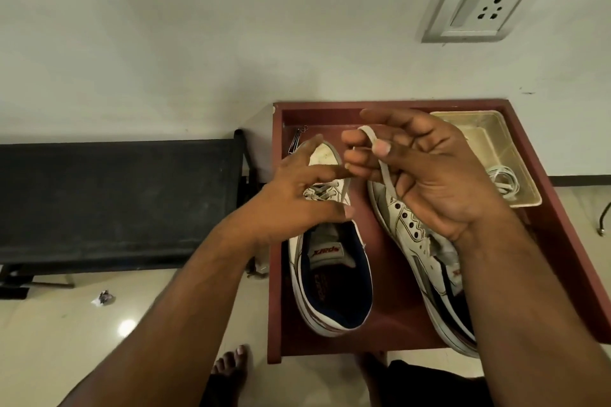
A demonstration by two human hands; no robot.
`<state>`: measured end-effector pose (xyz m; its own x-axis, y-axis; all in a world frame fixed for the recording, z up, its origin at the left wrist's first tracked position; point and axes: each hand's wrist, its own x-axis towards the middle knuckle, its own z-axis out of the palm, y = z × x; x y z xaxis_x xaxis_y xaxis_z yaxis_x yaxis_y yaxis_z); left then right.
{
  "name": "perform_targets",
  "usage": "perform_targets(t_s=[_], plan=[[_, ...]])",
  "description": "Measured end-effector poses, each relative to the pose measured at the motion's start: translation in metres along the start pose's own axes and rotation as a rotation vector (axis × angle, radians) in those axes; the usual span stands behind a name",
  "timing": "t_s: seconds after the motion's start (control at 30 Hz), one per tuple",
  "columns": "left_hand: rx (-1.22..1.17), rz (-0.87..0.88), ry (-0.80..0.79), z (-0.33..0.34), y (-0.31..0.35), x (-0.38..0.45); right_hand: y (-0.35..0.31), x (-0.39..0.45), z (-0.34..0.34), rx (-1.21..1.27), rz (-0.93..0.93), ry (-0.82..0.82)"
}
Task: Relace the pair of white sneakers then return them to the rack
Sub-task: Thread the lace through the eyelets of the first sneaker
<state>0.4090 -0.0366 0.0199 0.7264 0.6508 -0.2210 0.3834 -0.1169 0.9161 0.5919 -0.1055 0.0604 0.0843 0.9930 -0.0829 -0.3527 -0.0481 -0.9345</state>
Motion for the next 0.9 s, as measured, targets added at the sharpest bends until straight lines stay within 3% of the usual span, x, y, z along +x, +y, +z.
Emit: perform_targets(t_s=[0.27,0.47,0.6,0.67,0.73,0.8,0.9], plan=[[0.089,0.044,-0.083,0.017,0.001,0.000,0.008,0.004,0.013,0.076,-0.013,0.128],[0.157,0.065,0.107,0.032,-0.010,0.010,0.010,0.005,0.020,0.223,-0.012,0.126],[-0.056,0.081,0.005,0.023,0.001,0.001,0.011,0.007,0.020,0.227,-0.002,0.114],[-0.232,0.006,-0.022,0.012,0.011,-0.006,0.006,0.007,0.006,0.183,-0.018,0.206],[-0.521,-0.045,0.060,-0.004,0.013,-0.009,0.004,0.008,-0.016,0.082,-0.035,0.356],[-0.699,-0.024,0.074,-0.016,0.014,-0.013,0.007,0.007,-0.035,-0.057,-0.024,0.450],[-0.650,-0.024,0.070,-0.027,0.003,-0.014,0.017,0.006,-0.051,-0.372,0.043,0.543]])
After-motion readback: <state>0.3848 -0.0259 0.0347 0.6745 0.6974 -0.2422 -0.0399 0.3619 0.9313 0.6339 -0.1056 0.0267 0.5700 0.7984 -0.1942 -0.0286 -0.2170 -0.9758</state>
